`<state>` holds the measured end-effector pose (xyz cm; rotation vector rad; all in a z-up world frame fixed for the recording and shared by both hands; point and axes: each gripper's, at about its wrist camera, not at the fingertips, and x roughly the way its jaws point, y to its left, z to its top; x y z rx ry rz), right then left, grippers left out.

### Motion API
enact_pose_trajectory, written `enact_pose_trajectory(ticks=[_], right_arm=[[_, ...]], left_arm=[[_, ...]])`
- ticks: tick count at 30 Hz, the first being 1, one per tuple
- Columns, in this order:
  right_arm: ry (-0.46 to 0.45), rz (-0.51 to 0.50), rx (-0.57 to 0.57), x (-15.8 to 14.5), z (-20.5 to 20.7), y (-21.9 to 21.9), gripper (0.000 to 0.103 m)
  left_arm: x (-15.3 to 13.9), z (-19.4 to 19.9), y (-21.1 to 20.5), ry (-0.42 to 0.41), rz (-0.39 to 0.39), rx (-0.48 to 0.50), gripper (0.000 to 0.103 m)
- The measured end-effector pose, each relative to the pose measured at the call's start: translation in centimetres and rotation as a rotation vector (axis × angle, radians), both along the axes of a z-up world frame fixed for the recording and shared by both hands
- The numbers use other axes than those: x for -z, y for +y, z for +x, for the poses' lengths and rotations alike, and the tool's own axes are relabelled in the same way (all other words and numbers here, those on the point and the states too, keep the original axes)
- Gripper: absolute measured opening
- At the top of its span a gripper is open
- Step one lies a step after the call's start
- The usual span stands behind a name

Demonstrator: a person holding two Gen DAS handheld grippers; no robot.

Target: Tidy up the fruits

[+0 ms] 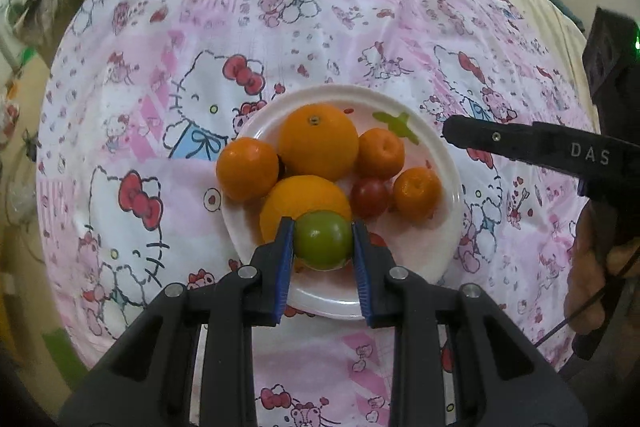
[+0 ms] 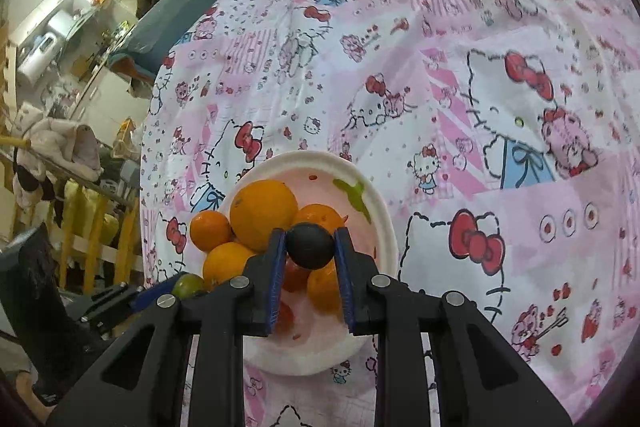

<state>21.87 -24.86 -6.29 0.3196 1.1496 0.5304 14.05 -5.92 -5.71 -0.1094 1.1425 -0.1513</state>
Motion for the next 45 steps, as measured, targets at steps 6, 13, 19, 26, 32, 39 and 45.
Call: enact_pose_trajectory(ticks=[6, 13, 19, 26, 32, 39, 45], right_arm=[[0.052, 0.019, 0.019, 1.0, 0.2, -0.5, 0.025], [0.108, -0.014, 0.035, 3.0, 0.1, -0.6, 0.026], [0.132, 0.028, 0.054, 3.3, 0.3, -1.1, 0.029], [0.143, 0.042, 0.081, 3.3, 0.5, -2.2, 0.029], [0.128, 0.045, 0.118, 2.4, 0.7, -3.2, 0.041], [0.064, 0.035, 0.136, 0.0, 0.2, -4.3, 0.07], [-0.029, -0.018, 0.145, -2.9, -2.6, -4.4, 0.087]], left_arm=[[0.6, 0.4, -0.8, 0.008, -0.018, 0.021, 0.024], [0.1, 0.4, -2.4, -0.031, 0.012, 0.053, 0.025], [-0.4, 0.5, -4.2, -0.079, 0.004, 0.118, 0.026], [1.7, 1.5, -4.9, -0.004, -0.002, 0.125, 0.027], [1.9, 1.5, -4.8, 0.004, -0.025, 0.128, 0.052], [0.4, 0.7, -4.3, -0.021, -0.001, 0.125, 0.061], [-2.4, -1.3, 0.3, -0.068, 0.005, -0.01, 0.062]])
